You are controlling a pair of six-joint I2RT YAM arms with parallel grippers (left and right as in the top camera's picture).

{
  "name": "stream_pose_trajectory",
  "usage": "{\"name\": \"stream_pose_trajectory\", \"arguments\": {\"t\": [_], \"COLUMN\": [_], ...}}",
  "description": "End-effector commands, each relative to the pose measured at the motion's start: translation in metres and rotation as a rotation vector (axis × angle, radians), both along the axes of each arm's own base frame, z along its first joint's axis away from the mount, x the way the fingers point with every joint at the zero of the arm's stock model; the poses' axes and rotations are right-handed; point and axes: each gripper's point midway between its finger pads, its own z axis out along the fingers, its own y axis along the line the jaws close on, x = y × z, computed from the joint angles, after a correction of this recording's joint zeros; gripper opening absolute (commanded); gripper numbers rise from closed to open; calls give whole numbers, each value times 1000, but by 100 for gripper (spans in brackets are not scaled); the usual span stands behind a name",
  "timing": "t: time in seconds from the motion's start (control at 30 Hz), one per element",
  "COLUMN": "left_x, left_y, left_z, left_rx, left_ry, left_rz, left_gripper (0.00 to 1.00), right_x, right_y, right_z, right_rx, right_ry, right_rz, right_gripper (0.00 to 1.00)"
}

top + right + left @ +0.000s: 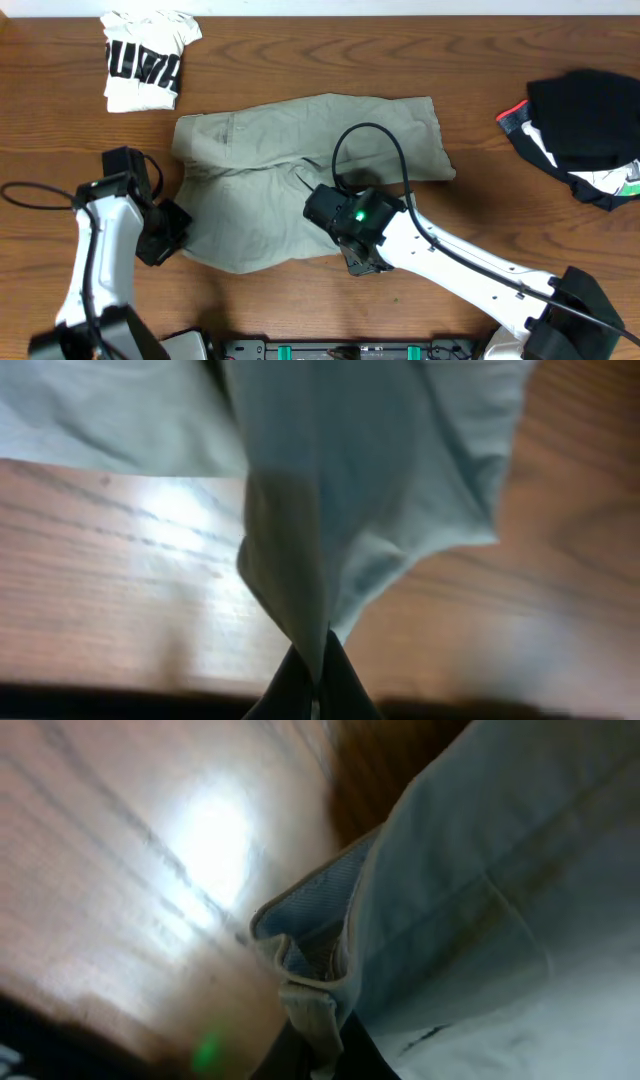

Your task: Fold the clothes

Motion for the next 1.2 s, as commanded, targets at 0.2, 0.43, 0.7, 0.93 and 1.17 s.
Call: {"name": "stream_pose_trajectory", "arguments": {"t": [0.2,0.43,0.7,0.93,1.17], "left_x": [-5,-3,-1,-1,0], "left_y": [-3,-2,-2,-2,-1], "left_z": [37,48,48,48,48], "left_rx": [28,40,42,42,44], "left_ry": [-130,-168,-175,-175,-179], "left_rz": [-20,-20,-20,-20,-28], "left_gripper": [6,6,6,6,6], "right_x": [17,40,58,68,63], "right_y": [-13,-76,-122,-122,-118], "right_z": [58,104,105,75,64], "right_rx": [127,211,241,194,173], "right_ry": [-138,-267,-248,-155,-87], "right_rz": [-106,-251,-349,-365,-355], "right_gripper": [1,1,7,11,14]}}
